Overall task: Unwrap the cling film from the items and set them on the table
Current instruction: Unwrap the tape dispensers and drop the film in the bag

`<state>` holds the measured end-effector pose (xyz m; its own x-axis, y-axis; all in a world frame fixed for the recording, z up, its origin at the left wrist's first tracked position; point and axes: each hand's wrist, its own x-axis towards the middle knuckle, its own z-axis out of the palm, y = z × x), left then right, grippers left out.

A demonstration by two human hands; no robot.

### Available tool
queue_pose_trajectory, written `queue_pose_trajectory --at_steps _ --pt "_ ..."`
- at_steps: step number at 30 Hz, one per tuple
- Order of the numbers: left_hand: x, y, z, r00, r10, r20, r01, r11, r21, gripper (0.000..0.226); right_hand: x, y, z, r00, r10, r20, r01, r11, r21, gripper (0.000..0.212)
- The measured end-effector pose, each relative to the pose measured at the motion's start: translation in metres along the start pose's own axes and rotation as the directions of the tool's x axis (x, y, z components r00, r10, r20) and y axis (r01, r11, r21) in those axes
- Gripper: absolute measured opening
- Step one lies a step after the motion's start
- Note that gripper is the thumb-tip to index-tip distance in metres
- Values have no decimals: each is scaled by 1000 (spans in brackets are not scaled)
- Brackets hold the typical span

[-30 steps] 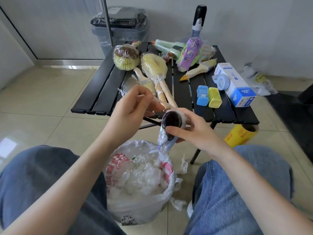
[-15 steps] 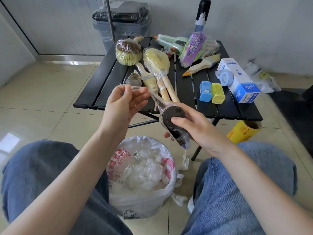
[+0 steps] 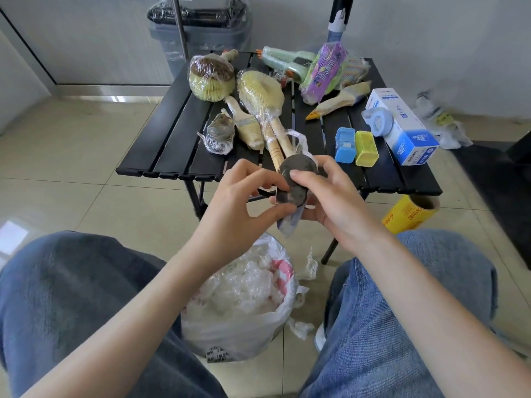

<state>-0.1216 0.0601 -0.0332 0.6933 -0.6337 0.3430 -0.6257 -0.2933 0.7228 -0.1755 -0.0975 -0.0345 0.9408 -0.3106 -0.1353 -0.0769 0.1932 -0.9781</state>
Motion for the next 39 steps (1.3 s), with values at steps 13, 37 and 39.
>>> queue_pose_trajectory --at_steps 13,37,39 --pt "7 -2 3 998 -35 56 36 999 -14 26 6 2 -9 989 -51 -139 43 997 -58 22" --pt "15 -9 -1 990 -112 -89 102 989 -108 7 6 2 -13 982 -65 -178 51 995 -84 14" --pt "13 -9 0 988 -66 -137 63 998 -25 6 4 3 -13 983 -70 -167 51 992 -119 15"
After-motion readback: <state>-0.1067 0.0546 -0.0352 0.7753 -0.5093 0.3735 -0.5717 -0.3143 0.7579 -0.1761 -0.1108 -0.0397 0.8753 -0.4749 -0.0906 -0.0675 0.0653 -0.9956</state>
